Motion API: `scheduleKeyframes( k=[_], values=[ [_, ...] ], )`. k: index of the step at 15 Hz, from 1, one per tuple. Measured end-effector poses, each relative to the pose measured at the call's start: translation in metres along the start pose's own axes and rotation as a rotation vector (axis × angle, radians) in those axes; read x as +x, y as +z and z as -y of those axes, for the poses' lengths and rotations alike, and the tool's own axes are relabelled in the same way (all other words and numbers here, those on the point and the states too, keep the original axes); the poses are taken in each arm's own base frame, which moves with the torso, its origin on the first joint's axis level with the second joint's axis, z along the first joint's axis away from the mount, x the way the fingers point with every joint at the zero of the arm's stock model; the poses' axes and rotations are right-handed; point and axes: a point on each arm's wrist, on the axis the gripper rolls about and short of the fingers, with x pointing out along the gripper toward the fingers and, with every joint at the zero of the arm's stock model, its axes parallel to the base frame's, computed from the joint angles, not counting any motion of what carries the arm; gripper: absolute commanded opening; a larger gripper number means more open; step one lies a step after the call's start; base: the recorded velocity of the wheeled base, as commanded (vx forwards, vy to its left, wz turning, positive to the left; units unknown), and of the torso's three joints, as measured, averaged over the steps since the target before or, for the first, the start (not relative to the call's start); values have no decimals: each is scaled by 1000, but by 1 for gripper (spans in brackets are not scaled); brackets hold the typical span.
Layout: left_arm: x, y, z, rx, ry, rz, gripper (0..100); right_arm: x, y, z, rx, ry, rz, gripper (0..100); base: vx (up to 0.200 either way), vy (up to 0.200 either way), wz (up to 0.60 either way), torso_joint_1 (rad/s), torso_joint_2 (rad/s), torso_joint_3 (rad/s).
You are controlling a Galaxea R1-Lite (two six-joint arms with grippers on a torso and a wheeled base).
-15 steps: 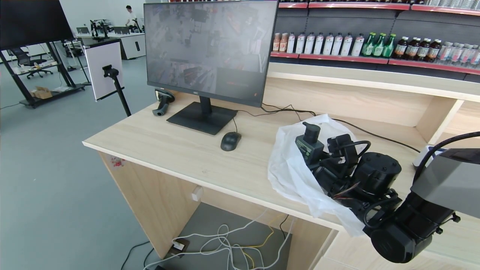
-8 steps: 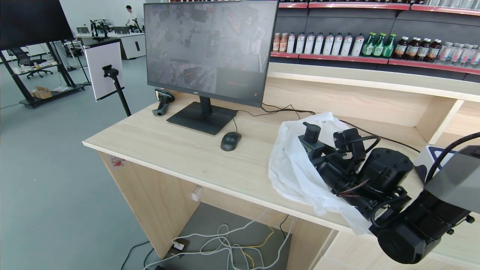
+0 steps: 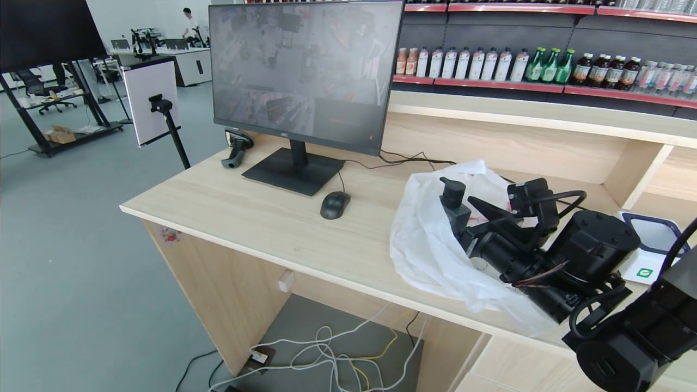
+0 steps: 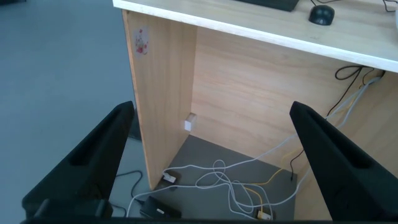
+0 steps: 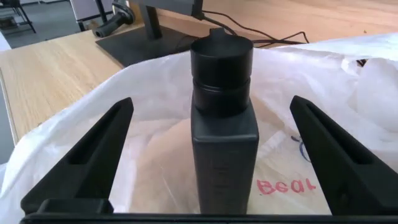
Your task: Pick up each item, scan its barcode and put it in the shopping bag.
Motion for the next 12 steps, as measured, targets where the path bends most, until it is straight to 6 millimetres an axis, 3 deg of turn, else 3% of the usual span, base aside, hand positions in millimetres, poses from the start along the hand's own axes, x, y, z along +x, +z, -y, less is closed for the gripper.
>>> scheduleKeyframes(
  k=[8,12],
  values=[
    [0,0,0,-1,0,0,100,-10,-1,2,-5,-7,-25,100,0,0,0,0,0,0],
    [0,0,0,-1,0,0,100,-22,8,11,-8,-41,-13,100,0,0,0,0,0,0]
  ],
)
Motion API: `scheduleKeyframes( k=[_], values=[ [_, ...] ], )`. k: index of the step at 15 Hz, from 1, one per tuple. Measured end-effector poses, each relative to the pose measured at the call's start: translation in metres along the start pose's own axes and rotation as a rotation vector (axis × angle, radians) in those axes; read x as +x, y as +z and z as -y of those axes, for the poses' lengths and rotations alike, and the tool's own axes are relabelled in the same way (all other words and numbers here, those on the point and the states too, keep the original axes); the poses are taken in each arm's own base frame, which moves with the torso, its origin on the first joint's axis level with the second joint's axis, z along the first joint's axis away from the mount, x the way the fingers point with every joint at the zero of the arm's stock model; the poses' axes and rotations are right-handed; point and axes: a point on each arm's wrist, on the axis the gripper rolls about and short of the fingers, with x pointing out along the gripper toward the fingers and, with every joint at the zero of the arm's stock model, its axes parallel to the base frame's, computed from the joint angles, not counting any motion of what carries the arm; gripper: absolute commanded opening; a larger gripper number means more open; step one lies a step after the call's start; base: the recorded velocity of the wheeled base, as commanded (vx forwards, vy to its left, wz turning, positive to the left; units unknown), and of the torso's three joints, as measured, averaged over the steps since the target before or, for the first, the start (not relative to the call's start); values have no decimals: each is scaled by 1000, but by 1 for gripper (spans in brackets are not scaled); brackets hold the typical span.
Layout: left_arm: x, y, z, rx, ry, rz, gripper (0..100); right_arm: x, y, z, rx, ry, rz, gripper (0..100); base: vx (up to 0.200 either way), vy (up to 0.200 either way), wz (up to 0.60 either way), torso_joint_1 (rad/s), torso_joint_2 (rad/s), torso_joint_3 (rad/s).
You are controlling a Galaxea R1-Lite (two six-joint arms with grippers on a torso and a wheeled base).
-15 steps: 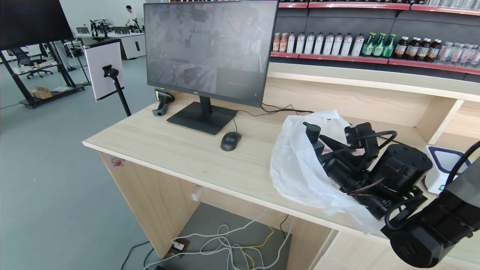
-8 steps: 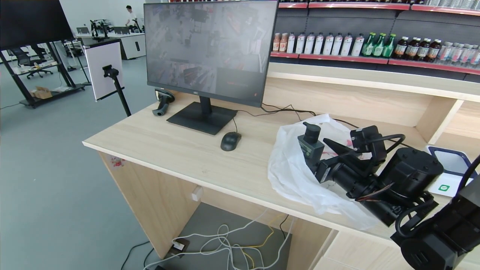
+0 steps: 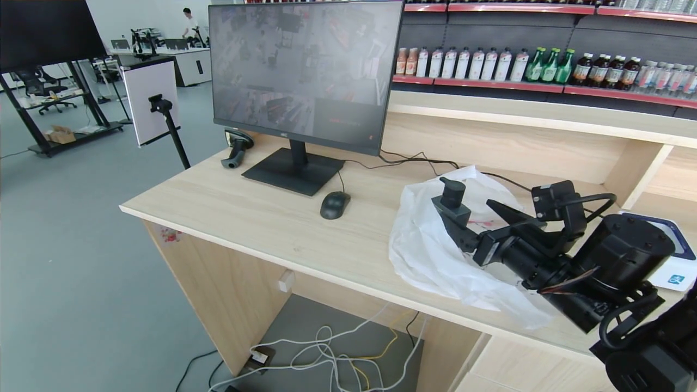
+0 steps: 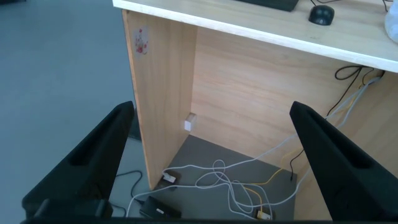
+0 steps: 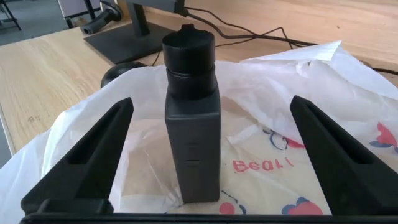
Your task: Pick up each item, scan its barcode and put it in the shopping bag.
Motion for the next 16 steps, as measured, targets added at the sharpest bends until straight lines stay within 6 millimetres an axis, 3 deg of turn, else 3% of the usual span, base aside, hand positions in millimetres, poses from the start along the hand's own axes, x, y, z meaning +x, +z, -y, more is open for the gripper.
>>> scheduleKeyframes(
  k=[9,16],
  values=[
    [0,0,0,0,0,0,100,-32,23,3,0,-14,41,100,0,0,0,0,0,0],
    [0,0,0,0,0,-2,100,-41,30,13,-2,-54,64,100,0,0,-600,3,-1,2]
  ],
)
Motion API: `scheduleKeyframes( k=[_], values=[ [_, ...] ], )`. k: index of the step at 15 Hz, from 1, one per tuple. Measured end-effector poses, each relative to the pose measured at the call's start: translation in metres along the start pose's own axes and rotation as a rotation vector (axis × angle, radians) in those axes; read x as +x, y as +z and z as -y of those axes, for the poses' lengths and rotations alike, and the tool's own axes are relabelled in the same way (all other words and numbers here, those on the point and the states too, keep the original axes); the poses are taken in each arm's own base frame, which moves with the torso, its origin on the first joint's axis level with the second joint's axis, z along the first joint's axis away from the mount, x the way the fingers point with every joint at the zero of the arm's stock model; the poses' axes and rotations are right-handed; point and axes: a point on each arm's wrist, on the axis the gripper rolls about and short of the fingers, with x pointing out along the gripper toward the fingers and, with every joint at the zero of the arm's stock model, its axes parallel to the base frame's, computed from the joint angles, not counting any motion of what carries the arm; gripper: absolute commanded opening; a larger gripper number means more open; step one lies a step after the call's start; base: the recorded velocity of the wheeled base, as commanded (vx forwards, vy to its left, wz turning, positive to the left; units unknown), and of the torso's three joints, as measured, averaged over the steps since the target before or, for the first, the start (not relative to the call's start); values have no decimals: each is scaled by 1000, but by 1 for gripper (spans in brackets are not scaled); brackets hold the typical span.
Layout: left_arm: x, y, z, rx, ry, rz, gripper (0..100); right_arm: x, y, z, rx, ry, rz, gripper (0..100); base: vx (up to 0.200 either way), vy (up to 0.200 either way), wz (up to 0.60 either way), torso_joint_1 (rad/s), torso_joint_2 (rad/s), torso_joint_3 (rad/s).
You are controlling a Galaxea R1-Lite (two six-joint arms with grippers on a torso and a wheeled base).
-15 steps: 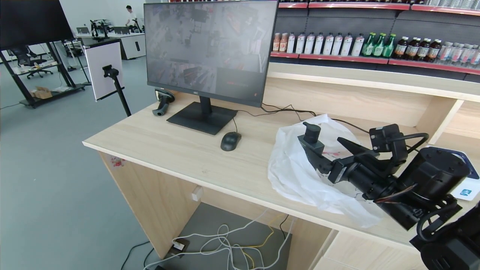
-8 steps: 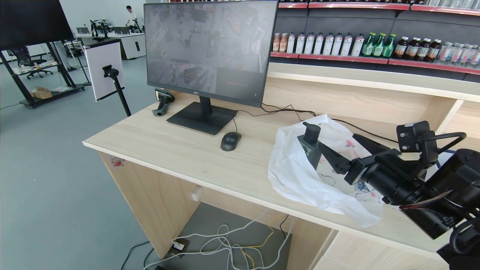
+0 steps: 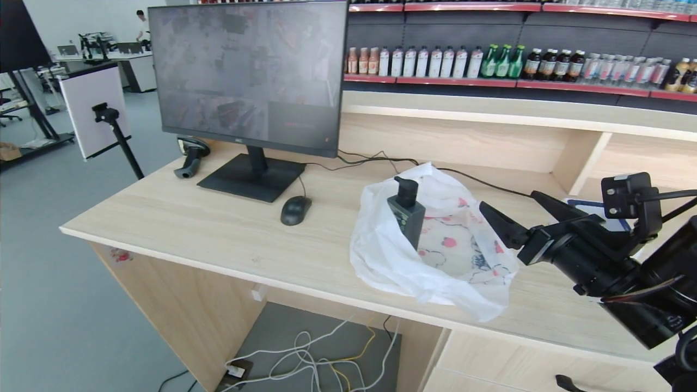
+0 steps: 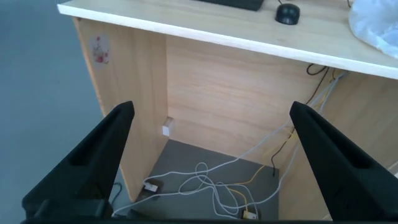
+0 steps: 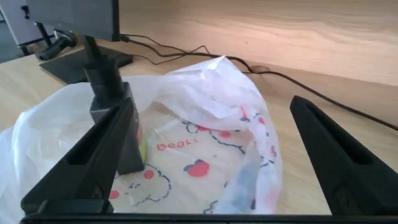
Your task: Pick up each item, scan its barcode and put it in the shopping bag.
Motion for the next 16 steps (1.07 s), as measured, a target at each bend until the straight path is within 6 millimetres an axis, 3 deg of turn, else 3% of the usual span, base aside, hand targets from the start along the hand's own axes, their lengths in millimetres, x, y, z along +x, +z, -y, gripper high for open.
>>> scheduleKeyframes(
  k=[5,16],
  values=[
    [0,0,0,1,0,0,100,-4,7,1,-3,-6,26,100,0,0,-480,3,1,3],
    [0,0,0,-1,0,0,100,-9,17,1,-11,-5,63,100,0,-200,0,3,2,2]
  ],
)
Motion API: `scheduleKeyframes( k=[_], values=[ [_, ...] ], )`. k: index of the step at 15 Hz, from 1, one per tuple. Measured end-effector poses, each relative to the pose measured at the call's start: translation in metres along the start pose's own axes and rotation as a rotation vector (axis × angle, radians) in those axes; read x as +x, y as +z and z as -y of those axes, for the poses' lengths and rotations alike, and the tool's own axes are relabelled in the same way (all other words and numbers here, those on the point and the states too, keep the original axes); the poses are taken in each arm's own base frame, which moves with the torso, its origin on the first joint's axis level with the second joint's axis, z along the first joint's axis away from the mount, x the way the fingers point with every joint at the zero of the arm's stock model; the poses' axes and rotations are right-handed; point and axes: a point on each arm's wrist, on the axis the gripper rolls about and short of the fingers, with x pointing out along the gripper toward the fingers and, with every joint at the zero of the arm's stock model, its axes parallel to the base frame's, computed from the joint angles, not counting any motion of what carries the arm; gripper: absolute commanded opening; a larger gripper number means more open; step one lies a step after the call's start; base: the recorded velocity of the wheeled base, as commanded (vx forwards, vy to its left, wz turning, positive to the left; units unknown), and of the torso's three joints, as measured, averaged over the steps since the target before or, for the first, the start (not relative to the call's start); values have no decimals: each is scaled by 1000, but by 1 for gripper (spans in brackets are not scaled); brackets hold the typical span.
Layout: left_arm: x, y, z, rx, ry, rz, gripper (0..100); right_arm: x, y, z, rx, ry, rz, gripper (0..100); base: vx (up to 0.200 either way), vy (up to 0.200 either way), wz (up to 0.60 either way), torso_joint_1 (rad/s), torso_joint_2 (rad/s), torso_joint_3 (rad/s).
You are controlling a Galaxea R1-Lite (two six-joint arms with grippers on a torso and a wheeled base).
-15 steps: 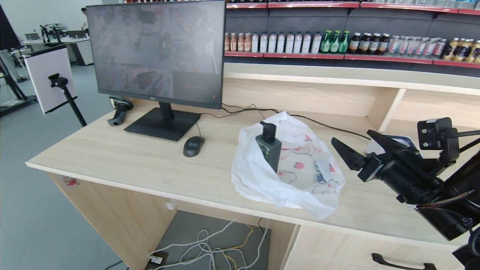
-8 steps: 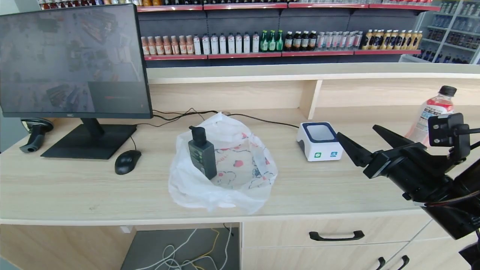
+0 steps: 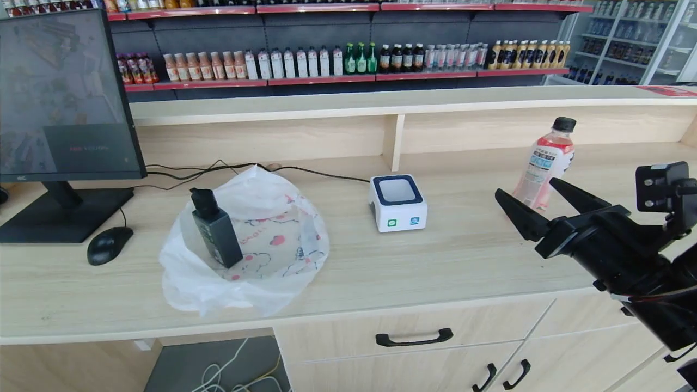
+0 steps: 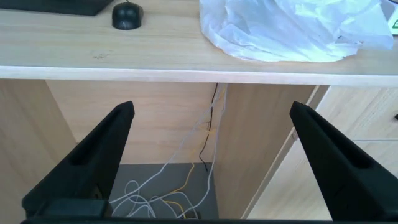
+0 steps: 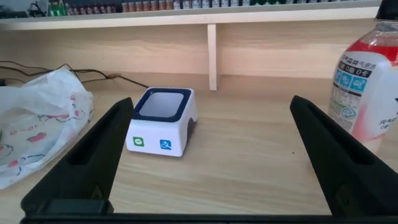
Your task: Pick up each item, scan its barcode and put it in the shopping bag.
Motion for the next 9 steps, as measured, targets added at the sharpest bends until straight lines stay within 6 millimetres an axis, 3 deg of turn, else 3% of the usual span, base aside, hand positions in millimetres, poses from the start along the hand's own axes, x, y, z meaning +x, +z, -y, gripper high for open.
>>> scheduleKeyframes(
  k=[9],
  values=[
    [0,0,0,0,0,0,100,-1,-3,0,0,-1,-14,100,0,-200,0,0,1,3]
  ],
)
